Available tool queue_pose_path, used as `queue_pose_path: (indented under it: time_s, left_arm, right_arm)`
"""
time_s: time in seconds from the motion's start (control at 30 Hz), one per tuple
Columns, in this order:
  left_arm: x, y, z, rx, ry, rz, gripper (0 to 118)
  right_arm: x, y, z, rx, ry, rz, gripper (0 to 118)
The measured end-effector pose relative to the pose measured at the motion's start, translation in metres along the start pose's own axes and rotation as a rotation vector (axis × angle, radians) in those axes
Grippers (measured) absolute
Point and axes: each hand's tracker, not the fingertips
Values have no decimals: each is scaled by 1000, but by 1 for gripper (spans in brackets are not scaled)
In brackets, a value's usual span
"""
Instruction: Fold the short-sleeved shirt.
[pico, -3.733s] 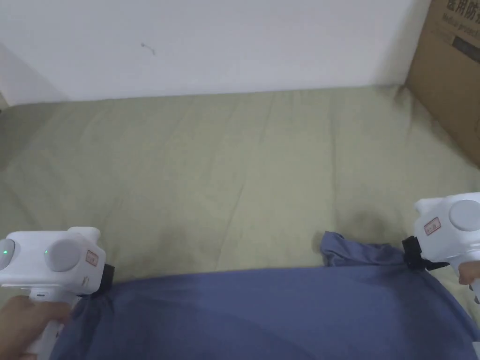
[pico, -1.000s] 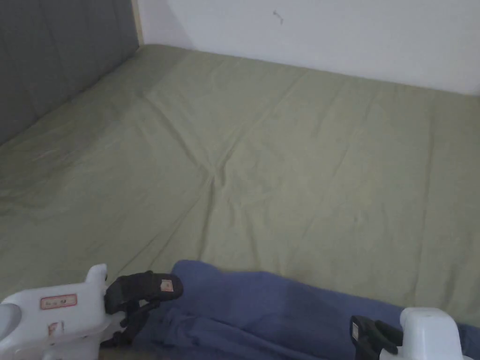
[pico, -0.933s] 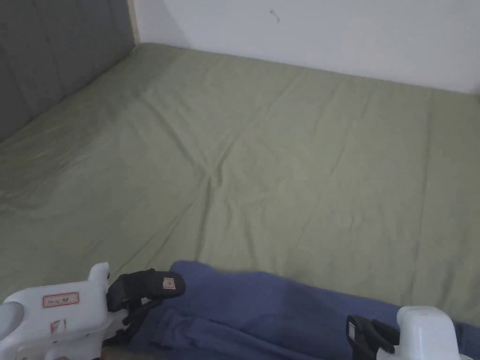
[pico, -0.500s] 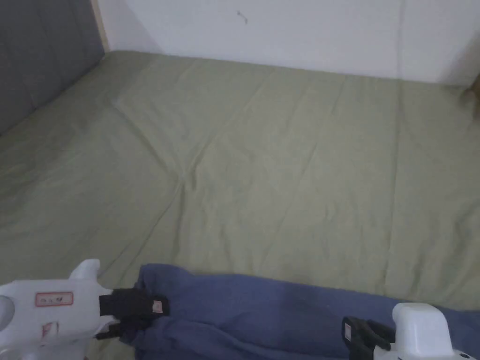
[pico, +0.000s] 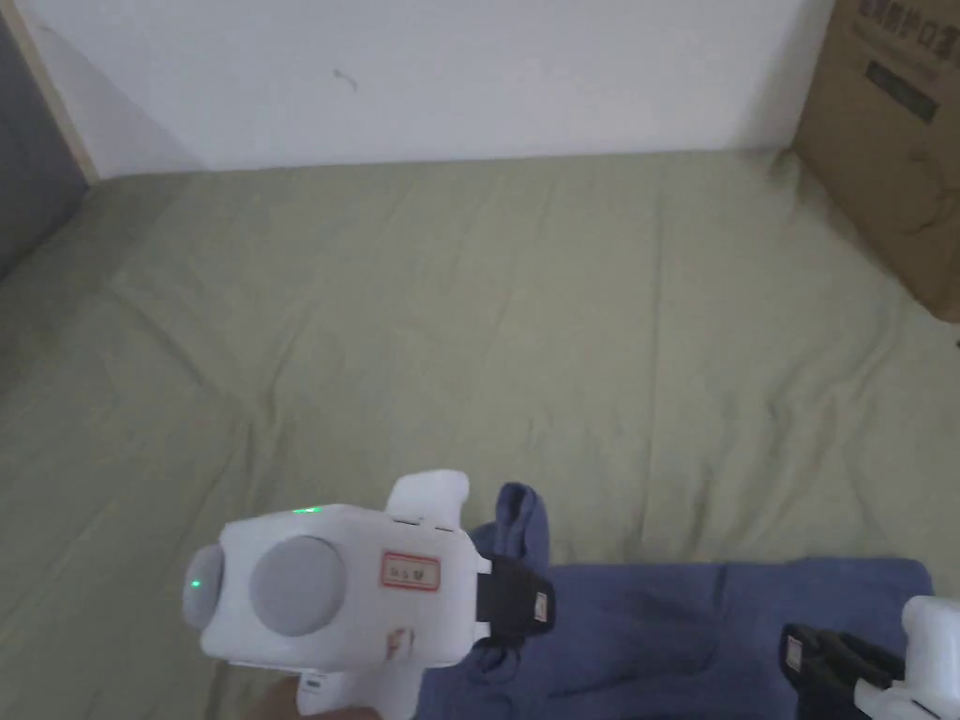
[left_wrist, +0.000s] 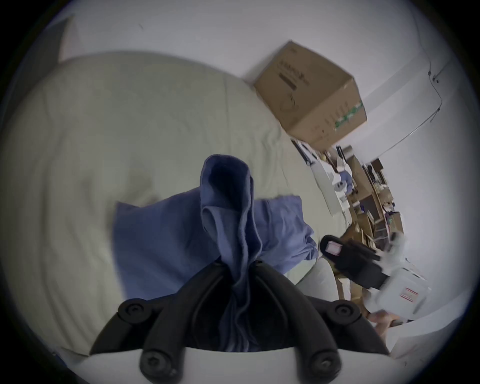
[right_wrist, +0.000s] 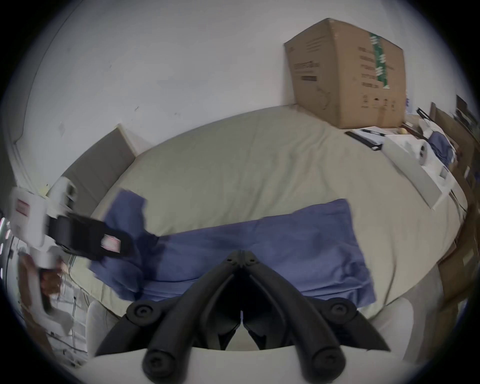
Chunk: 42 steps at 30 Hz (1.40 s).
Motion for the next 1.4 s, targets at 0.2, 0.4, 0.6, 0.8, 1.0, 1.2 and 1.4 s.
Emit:
queue_pose_path:
  time_s: [0.2, 0.4, 0.6, 0.8, 1.0, 1.2, 1.4]
  left_arm:
    - [15, 5, -80, -94, 79, 21, 34]
    - [19, -4, -70, -30, 3, 0, 118]
    - [-18, -9, -21, 42, 41, 153, 116]
    - [-47, -22, -20, 59, 176, 194, 11]
    - [-26, -29, -52, -33, 61, 140, 3]
    - [19, -31, -82, -98, 27, 41, 3]
    - [52, -34, -105, -160, -22, -47, 3]
  right_arm:
    - [31, 0, 24, 25, -41, -67, 0]
    - [24, -10, 25, -8, -29, -81, 0]
    - [14, -23, 14, -49, 12, -62, 0]
    - [15, -31, 5, -76, 41, -69, 0]
    - [25, -32, 5, -82, 42, -83, 0]
    - [38, -31, 10, -74, 25, -104, 0]
    - [46, -32, 13, -71, 1, -114, 0]
